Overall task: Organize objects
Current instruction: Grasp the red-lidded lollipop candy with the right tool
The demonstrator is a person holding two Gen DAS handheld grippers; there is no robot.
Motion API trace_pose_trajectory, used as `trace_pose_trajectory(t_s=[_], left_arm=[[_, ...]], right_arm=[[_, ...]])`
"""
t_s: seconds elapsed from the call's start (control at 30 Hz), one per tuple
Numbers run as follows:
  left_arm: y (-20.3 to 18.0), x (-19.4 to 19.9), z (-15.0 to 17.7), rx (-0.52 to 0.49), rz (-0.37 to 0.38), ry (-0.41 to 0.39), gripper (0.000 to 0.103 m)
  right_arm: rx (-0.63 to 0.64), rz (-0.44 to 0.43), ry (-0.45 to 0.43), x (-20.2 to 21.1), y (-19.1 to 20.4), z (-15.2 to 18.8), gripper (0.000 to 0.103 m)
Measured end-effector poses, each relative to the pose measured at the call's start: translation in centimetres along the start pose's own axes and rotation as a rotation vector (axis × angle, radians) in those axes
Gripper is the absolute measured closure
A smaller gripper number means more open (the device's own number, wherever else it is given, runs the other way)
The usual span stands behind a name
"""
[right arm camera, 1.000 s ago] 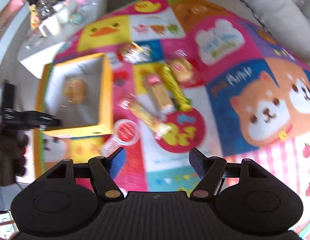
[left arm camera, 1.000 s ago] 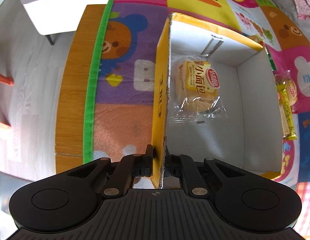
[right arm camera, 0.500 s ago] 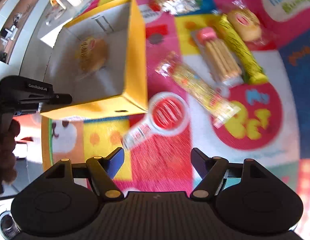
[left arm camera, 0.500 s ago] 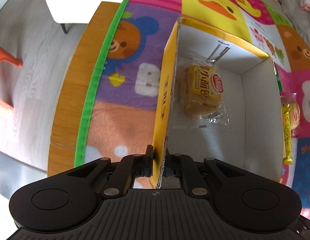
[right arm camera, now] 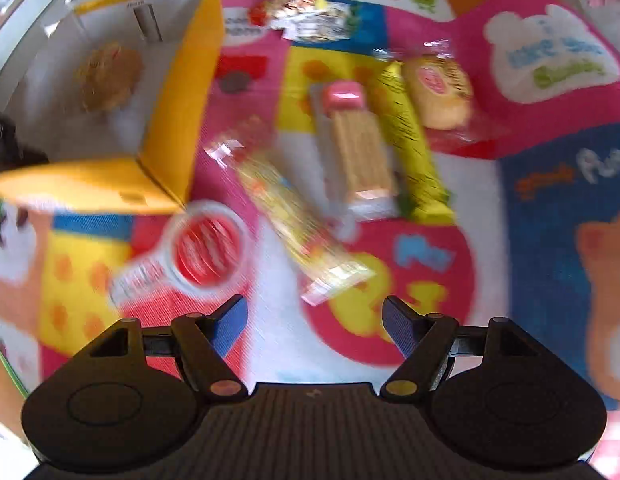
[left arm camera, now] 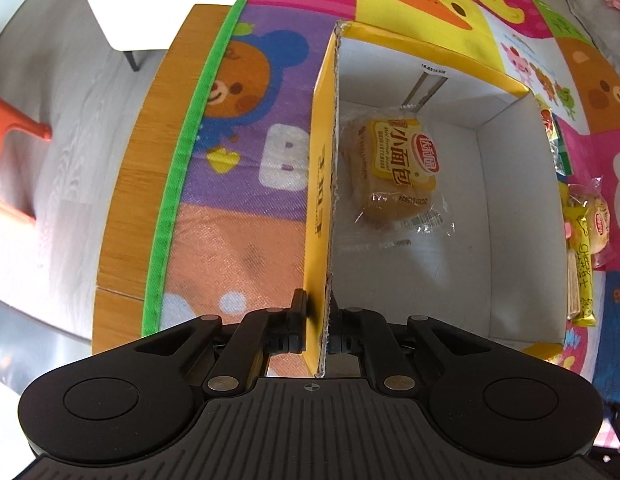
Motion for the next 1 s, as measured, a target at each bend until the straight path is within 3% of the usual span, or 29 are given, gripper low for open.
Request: trace_pose_trajectory(t_s=[0.1,0.27,0.33,0.4,0.47,0.57,0.63,0.67,0.8,1.0], left_arm=[[0.1,-0.2,0.0,0.016,-0.006,0.005,0.094],[0.3,0.0,-0.1,0.027,0.005,0.000,0.094],[0.5,0.1,0.0,0.032,0.005,0.001,0.094],[0.7,0.2,0.1,0.035,0.002,0.003,0.094],[0.9,0.3,0.0,0.039,0.003,0.003,0.094],[1.1,0.3,0.2,0.042,-0.001,0.008,0.094],[1.1,0.1,0.2,0.043,-0.001,0.010,0.094],[1.1,0.1,0.2,0.041,0.000,0.012,0.094],[0.6,-0.3,0.2,0.019,0.005,0.017,0.094],[-0.6,-0.5,0.5,-0.031,0.020,0.023,0.094]], right_arm=[[-0.142,-0.119,0.047,0.3,0.2,0.0,0.027],[-0.230,-0.178,0.043,-1.5,4.4,-2.4,0.023],[-0.211,-0.170,0.050,-2.8,6.1,-3.3,0.018],[-0.171,-0.113,0.120,-4.8,7.0,-3.5,0.018],[-0.134,-0.088,0.117,-4.9,7.7,-3.6,0.013],[-0.050,-0.038,0.102,-4.3,7.8,-2.9,0.032],[0.001,-0.043,0.116,-3.5,7.4,-1.9,0.065],[0.009,-0.044,0.136,-3.2,7.0,-1.4,0.076],[-0.006,-0.039,0.130,-0.5,4.8,0.4,0.080],[-0.089,-0.107,0.072,5.9,2.6,1.4,0.080]])
Point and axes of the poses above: each gripper's, at about its wrist camera, not at the fingertips, and x roughly against the way its jaws point, y to its left, z to its underside, the point moved 8 cm from there along -x, roughly the way its jaws point, and after that the axes turned 1 degree about -x, right-handed, at the moved point
